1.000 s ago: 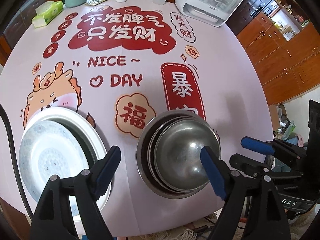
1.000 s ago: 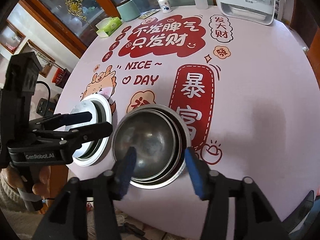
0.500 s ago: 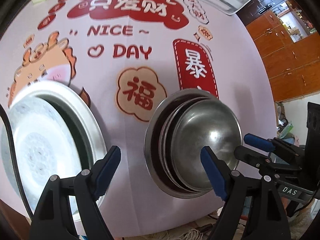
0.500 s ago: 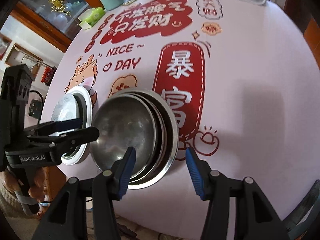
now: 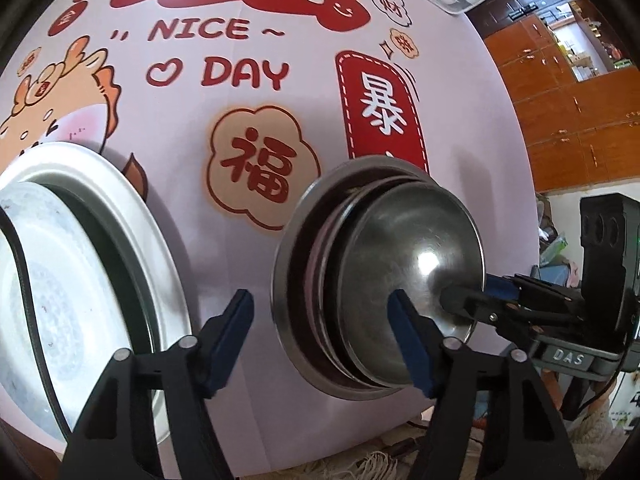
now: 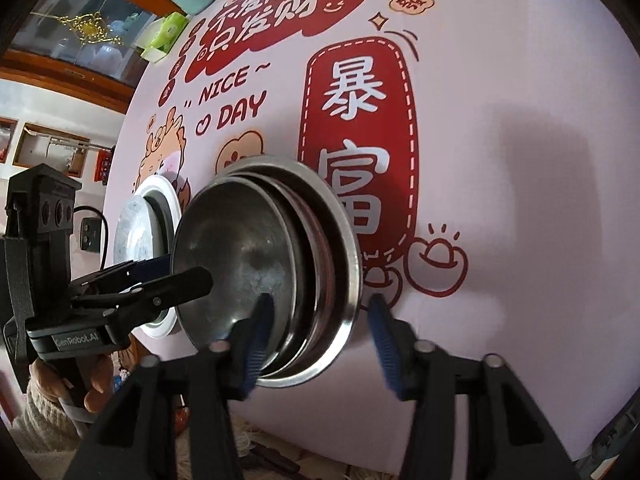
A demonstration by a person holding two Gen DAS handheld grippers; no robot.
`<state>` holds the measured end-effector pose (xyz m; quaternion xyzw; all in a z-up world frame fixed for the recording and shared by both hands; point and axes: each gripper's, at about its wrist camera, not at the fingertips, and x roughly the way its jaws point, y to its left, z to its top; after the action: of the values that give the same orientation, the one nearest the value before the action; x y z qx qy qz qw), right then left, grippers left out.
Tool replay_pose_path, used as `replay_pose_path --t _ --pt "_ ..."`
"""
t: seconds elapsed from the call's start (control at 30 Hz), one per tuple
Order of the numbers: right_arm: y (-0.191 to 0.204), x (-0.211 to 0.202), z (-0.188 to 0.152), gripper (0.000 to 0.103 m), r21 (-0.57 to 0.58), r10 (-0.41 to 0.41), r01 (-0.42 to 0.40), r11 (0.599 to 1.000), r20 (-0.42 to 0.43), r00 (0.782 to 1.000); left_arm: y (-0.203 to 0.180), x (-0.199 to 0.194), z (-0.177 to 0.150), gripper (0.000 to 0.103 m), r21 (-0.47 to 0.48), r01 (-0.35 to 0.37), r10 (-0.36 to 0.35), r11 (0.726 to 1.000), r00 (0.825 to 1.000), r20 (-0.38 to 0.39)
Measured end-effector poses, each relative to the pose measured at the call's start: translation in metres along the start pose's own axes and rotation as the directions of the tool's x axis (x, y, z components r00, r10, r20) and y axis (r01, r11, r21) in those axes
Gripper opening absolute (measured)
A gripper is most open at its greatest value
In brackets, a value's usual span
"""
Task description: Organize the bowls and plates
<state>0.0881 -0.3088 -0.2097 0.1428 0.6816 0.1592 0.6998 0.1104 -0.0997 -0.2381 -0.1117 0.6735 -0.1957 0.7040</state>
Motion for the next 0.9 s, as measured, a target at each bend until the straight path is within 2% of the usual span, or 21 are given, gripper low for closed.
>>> replay_pose_path --t 0.1,0.23,0.57,0.9 --pt "0.000 0.000 0.000 0.039 -0.001 -0.001 0.001 1.000 -0.001 1.000 0.000 0.003 -0.001 0.063 0.002 -0.008 0.008 1.000 1.000 -0.014" --pt "-0.002 0.000 0.000 0.033 0.002 -0.011 0.011 1.000 -0.005 1.000 0.002 0.007 -0.002 0.043 -0.013 0.014 -0.014 1.000 0.999 -0.038" --pt "-0.001 0.002 -0.004 0.030 -0.002 -0.046 0.046 0.999 -0.027 0.999 -0.006 0.002 -0.008 0.043 -0.017 -0.015 0.015 1.000 1.000 -0.025" --pt "0.015 -0.021 -0.014 0.030 -0.061 -0.046 0.046 0.997 0.009 0.999 -0.015 -0.028 -0.022 0.043 -0.039 -0.025 0.026 0.999 0.999 0.046"
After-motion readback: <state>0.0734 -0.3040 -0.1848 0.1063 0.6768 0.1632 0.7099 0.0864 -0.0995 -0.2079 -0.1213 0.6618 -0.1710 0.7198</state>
